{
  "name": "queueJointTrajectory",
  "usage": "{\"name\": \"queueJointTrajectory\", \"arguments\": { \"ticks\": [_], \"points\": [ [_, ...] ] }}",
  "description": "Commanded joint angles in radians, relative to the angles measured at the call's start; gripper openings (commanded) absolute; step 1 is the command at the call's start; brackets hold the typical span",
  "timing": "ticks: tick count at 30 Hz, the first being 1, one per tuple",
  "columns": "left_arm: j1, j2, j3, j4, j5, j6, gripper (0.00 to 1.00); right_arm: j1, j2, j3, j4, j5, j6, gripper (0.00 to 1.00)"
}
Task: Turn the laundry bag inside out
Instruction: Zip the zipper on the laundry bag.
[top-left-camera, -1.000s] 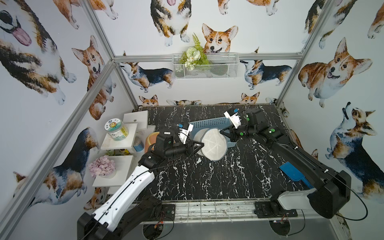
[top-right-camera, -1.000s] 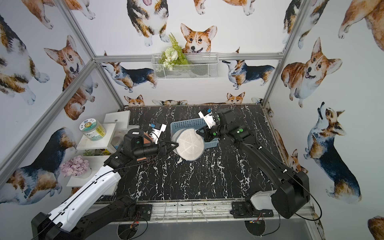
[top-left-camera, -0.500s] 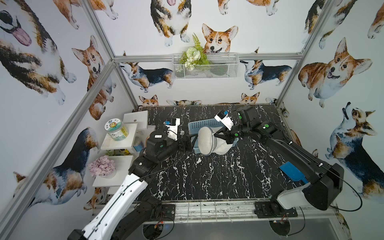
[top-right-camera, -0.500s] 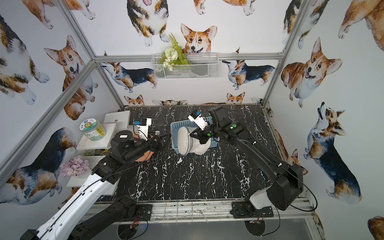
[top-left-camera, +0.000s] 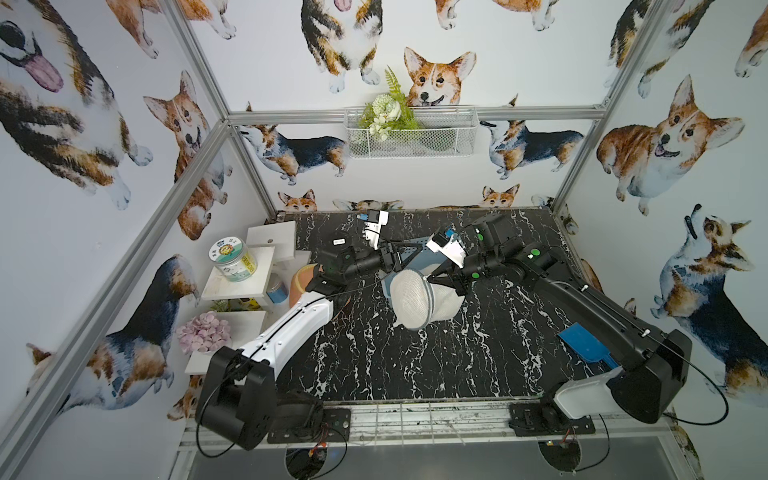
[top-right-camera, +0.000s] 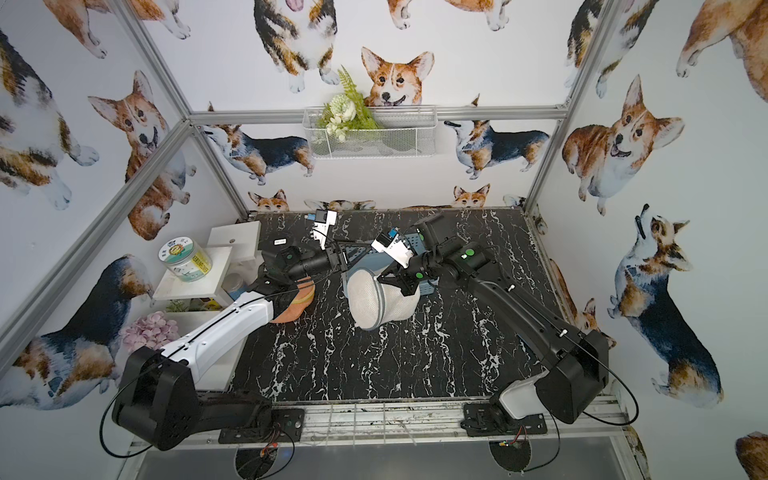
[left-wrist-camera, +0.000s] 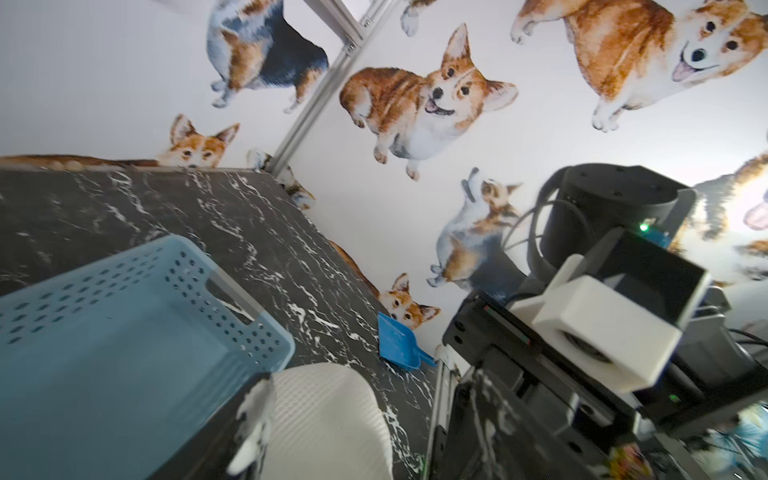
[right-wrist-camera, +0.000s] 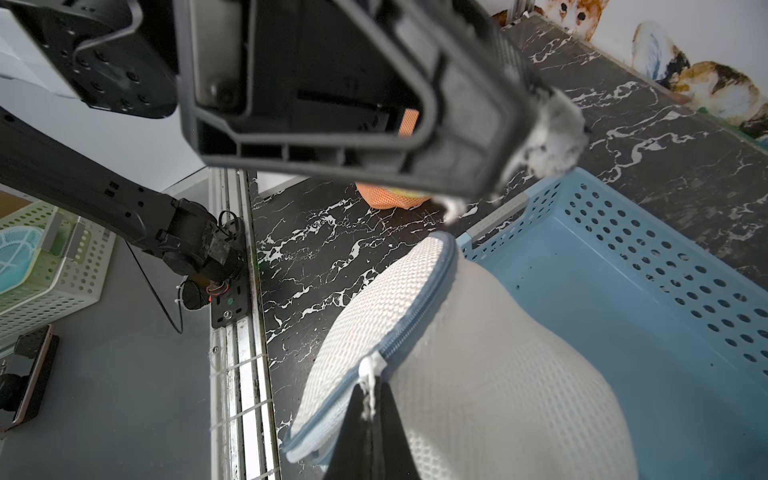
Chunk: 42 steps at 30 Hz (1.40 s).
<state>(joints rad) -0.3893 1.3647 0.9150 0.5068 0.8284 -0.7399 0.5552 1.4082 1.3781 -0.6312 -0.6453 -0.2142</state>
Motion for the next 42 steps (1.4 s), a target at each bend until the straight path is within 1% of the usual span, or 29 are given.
{"name": "queueJointTrajectory", "arguments": {
  "ticks": [1,2,7,9,11,12,13,15,17,19,21,22,24,25,26,29,30,32,33,34,36,37,39,41,42],
  "points": [
    [-0.036,-0.001,0.008,-0.003,0.125,0.031,0.69,-0.027,-0.001,-0.005,0.049,-0.006,0.021,0.00],
    [-0.045,-0.014,0.005,-0.055,0.127,0.062,0.66,-0.036,-0.003,-0.010,0.062,-0.011,0.033,0.00],
    [-0.052,-0.082,-0.040,-0.177,0.139,0.139,0.57,-0.057,-0.003,-0.016,0.087,-0.021,0.058,0.00],
    [-0.058,-0.082,-0.043,-0.244,0.112,0.180,0.56,-0.057,-0.006,-0.019,0.096,-0.035,0.062,0.00],
    [-0.057,-0.093,-0.056,-0.245,0.080,0.167,0.56,-0.057,-0.005,-0.022,0.093,-0.049,0.058,0.00],
    [-0.057,-0.118,-0.068,-0.220,0.050,0.152,0.61,-0.057,-0.005,-0.022,0.082,-0.059,0.046,0.00],
    [-0.058,-0.141,-0.074,-0.203,0.018,0.148,0.69,-0.057,-0.005,-0.023,0.071,-0.066,0.038,0.00],
    [-0.050,-0.185,-0.053,-0.228,-0.080,0.182,0.82,-0.058,0.000,-0.029,0.038,-0.105,-0.006,0.00],
    [-0.026,-0.169,-0.031,-0.191,-0.107,0.164,0.86,-0.058,0.007,-0.038,0.024,-0.136,-0.032,0.00],
    [0.002,-0.105,-0.028,-0.064,-0.074,0.070,0.87,-0.058,0.011,-0.051,0.027,-0.153,-0.043,0.00],
    [0.009,-0.003,-0.011,0.046,-0.039,-0.004,0.87,-0.057,0.011,-0.057,0.036,-0.163,-0.045,0.00],
    [0.006,0.041,-0.004,0.083,-0.019,-0.029,0.85,-0.057,0.012,-0.059,0.040,-0.164,-0.046,0.00],
    [-0.003,0.137,-0.010,0.231,0.044,-0.127,0.80,-0.059,0.008,-0.062,0.059,-0.155,-0.036,0.00],
    [-0.008,0.174,-0.016,0.310,0.078,-0.189,0.76,-0.061,0.007,-0.062,0.068,-0.158,-0.032,0.00],
    [-0.014,0.212,-0.028,0.435,0.121,-0.279,0.73,-0.066,0.007,-0.061,0.077,-0.158,-0.024,0.00],
    [-0.017,0.256,-0.094,0.780,0.189,-0.512,0.70,-0.091,0.016,-0.056,0.098,-0.164,-0.004,0.00],
    [-0.014,0.259,-0.115,0.866,0.201,-0.566,0.69,-0.093,0.019,-0.056,0.105,-0.160,0.001,0.00],
    [-0.012,0.256,-0.149,0.965,0.236,-0.635,0.66,-0.095,0.024,-0.059,0.122,-0.157,0.014,0.00],
    [-0.019,0.254,-0.160,0.972,0.254,-0.643,0.64,-0.096,0.026,-0.061,0.130,-0.156,0.020,0.00],
    [-0.027,0.246,-0.177,0.955,0.268,-0.635,0.62,-0.097,0.026,-0.062,0.136,-0.149,0.024,0.00],
    [-0.036,0.205,-0.242,0.864,0.259,-0.578,0.61,-0.100,0.026,-0.063,0.144,-0.143,0.031,0.00],
    [-0.039,0.174,-0.259,0.767,0.250,-0.502,0.60,-0.101,0.025,-0.062,0.146,-0.136,0.035,0.00],
    [-0.045,0.093,-0.258,0.431,0.205,-0.280,0.61,-0.105,0.022,-0.062,0.148,-0.134,0.039,0.00],
    [-0.065,0.009,-0.202,0.024,0.117,0.008,0.62,-0.108,0.017,-0.062,0.154,-0.130,0.044,0.00],
    [-0.076,-0.017,-0.163,-0.099,0.074,0.093,0.64,-0.111,0.014,-0.063,0.156,-0.134,0.046,0.00]
  ]
}}
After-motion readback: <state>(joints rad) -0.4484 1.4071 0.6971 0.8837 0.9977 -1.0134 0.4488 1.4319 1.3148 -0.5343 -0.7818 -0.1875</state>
